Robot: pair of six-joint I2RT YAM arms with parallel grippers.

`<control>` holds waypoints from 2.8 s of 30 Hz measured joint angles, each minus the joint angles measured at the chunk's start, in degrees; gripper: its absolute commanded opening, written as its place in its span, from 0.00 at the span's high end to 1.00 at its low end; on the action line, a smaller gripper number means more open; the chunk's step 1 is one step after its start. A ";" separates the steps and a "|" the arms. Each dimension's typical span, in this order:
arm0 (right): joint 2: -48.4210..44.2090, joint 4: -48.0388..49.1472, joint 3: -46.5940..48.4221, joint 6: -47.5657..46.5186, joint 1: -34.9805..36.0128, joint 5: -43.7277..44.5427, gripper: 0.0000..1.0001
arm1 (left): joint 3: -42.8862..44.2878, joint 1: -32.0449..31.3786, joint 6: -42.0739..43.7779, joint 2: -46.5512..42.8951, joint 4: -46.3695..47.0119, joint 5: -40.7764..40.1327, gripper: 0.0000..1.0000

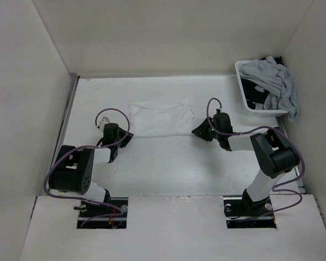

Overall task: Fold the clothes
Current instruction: Fold the tank top

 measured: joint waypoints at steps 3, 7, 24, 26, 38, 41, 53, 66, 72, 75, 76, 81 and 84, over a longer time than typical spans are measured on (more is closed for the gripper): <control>0.46 0.11 0.00 0.44 0.00 -0.52 0.71 | -0.07 0.00 -0.04 0.00 0.00 -0.07 0.87; 0.81 0.48 0.00 1.09 0.00 -1.22 0.69 | -0.26 0.00 -0.15 -0.07 0.20 -0.09 0.83; 2.58 0.81 0.98 1.66 0.00 -2.23 0.83 | -2.56 1.03 -0.35 -1.79 1.60 -0.22 0.83; 2.71 0.87 1.07 1.68 0.00 -2.34 0.84 | -2.56 1.03 -0.33 -1.62 1.77 -0.22 0.84; 3.52 0.96 1.73 1.66 0.00 -2.27 0.99 | -1.51 1.05 -0.39 1.20 4.13 0.02 1.00; 3.30 1.25 1.55 1.64 0.11 -2.10 1.00 | -1.62 0.66 -0.31 0.20 3.28 -0.22 1.00; -36.89 -12.50 -5.49 -3.06 9.84 7.17 1.00 | 0.15 -5.84 3.91 -48.94 -22.97 -5.33 1.00; -63.17 -43.28 8.90 -6.32 35.21 30.60 0.99 | 16.35 -13.00 7.26 -68.41 -46.51 -13.44 1.00; -50.03 -39.41 4.00 -7.52 22.40 24.68 0.99 | 9.57 -12.17 7.32 -57.05 -44.59 -13.20 1.00; -38.82 -35.19 2.78 -7.80 14.64 19.12 0.99 | 7.58 -9.77 7.34 -44.78 -38.84 -11.56 1.00; -34.91 -33.20 2.86 -7.89 12.70 17.53 0.99 | 7.50 -8.74 7.34 -39.93 -36.28 -10.82 1.00; -12.39 -27.34 11.34 -8.37 5.84 10.45 0.99 | 11.13 -4.52 7.37 -13.90 -24.98 -8.20 1.00; -2.99 -25.57 18.73 -8.66 3.52 8.09 0.99 | 16.92 -2.99 7.34 -3.52 -21.77 -6.51 1.00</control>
